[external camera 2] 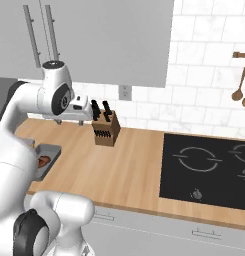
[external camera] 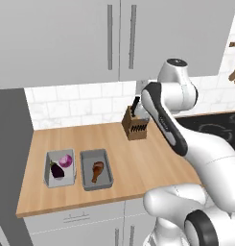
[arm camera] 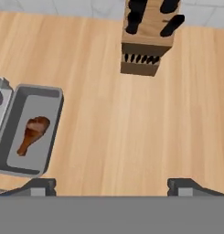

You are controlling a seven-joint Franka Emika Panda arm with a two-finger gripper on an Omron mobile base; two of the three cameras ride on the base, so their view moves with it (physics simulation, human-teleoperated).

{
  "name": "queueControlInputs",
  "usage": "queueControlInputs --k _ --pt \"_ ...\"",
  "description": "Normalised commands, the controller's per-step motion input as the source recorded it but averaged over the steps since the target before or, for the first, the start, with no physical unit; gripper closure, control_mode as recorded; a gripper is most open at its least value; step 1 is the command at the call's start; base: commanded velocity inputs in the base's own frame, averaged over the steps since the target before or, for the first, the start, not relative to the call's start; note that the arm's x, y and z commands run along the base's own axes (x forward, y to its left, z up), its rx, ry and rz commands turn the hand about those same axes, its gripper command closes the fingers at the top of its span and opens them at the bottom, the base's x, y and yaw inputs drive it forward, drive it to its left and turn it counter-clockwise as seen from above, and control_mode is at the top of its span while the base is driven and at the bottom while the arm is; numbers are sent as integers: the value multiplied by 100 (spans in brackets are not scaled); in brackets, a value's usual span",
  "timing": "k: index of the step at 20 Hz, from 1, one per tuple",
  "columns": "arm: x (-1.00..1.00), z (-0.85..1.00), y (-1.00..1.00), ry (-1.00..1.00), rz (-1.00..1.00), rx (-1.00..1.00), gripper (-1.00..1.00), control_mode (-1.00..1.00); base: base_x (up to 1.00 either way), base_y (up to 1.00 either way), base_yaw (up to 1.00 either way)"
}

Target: Take the meat container that has the chicken drumstick and place it on the second highest rack of the freezer. Then take the vegetable container that has the eggplant and onion and place it on the highest rack of the freezer.

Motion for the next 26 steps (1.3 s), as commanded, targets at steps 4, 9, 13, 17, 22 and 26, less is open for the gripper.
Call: queueControlInputs --k 4,9,13,17,22,26 --pt "-16 -55 68 -1 16 -5 -100 -100 0 0 0" --pt "-3 -54 83 0 30 -2 -100 -100 0 0 0" --pt "0 -38 77 2 41 0 -100 -100 0 0 0" --pt "0 -22 74 12 43 -8 -100 -100 0 0 0" --pt "-3 -21 72 17 43 -19 -100 -100 0 0 0" --pt "-4 -34 60 8 45 -17 -100 -100 0 0 0"
